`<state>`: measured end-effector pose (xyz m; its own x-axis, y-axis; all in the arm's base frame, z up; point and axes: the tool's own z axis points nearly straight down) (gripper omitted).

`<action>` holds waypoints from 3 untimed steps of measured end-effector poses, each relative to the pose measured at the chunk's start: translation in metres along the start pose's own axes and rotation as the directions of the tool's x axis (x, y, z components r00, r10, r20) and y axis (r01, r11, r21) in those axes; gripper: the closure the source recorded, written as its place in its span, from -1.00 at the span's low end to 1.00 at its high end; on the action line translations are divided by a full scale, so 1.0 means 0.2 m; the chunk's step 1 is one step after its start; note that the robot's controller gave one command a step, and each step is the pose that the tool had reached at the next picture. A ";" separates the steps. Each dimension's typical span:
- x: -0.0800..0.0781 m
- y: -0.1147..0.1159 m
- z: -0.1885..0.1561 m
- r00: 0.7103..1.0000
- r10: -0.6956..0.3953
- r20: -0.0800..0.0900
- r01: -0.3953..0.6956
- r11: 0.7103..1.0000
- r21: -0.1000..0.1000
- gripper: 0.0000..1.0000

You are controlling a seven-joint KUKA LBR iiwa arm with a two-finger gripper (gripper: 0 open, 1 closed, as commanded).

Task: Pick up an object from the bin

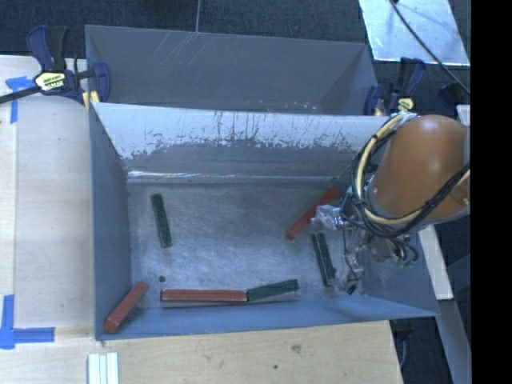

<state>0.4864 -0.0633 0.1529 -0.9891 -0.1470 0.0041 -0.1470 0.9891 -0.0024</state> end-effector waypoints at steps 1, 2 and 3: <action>-0.24 0.28 0.43 1.000 -0.025 0.004 0.025 1.000 -0.004 -1.00; -0.64 -0.18 0.08 1.000 0.007 0.018 -0.007 1.000 0.004 -1.00; -0.62 -0.27 0.42 0.987 -0.161 0.003 0.161 0.987 -0.002 -1.00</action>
Offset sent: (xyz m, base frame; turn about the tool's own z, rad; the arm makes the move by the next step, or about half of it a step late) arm 0.0380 0.0586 -0.0829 -0.0189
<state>0.6160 -0.0986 0.0682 -0.9525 -0.3045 0.0011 -0.3045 0.9525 0.0006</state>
